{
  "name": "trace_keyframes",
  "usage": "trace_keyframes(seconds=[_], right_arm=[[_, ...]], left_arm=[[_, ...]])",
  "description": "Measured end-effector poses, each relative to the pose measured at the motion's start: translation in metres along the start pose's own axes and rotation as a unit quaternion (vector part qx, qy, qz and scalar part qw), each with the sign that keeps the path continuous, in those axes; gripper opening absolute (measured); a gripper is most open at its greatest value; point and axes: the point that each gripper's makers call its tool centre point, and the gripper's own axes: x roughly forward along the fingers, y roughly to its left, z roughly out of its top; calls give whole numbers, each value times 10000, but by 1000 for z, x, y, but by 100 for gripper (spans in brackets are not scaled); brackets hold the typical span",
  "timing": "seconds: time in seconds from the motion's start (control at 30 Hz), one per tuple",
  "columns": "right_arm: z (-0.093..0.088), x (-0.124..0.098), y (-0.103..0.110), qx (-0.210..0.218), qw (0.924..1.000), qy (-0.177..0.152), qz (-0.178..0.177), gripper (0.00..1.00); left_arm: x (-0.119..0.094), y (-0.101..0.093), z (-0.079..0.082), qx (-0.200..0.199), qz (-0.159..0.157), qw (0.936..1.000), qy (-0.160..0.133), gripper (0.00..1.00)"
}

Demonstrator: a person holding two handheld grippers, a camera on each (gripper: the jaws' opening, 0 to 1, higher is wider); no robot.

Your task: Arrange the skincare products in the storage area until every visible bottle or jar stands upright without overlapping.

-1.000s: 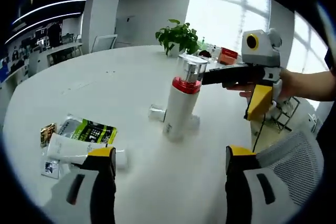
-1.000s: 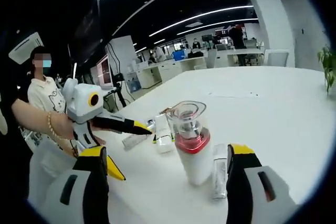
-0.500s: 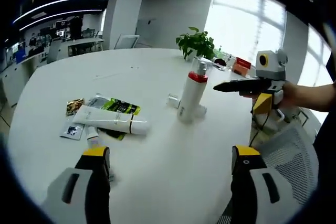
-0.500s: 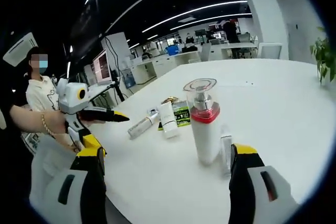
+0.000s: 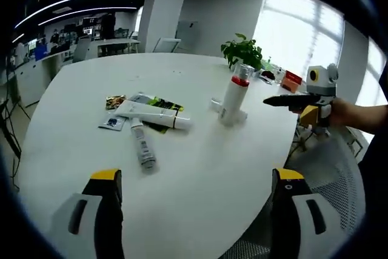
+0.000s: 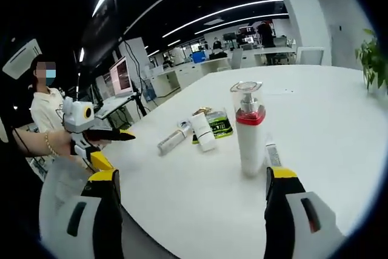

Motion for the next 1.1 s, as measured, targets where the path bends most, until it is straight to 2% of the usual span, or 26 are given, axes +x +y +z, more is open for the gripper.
trace_keyframes(seconds=[0.13,0.23,0.57,0.77,0.83,0.93,1.1], right_arm=[[-1,-5,4,31,10000,-39,-66,99],[-3,-7,4,72,9999,-38,-106,99],[-10,-11,11,40,9997,15,-220,99],[-16,-8,12,-63,9996,198,-193,99],[-16,-8,12,-63,9996,199,-195,99],[-18,-7,12,-71,9995,236,-203,99],[-22,-6,12,-126,9991,352,-206,99]], left_arm=[[-14,-3,-3,110,75,9999,31,97],[-17,3,-11,161,152,9997,75,97],[-42,7,-26,128,318,9994,106,95],[-44,10,-21,147,421,9990,-29,93],[-43,10,-25,185,392,9990,61,92],[-43,6,-24,214,268,9994,34,93],[-43,8,-24,231,296,9993,43,92]])
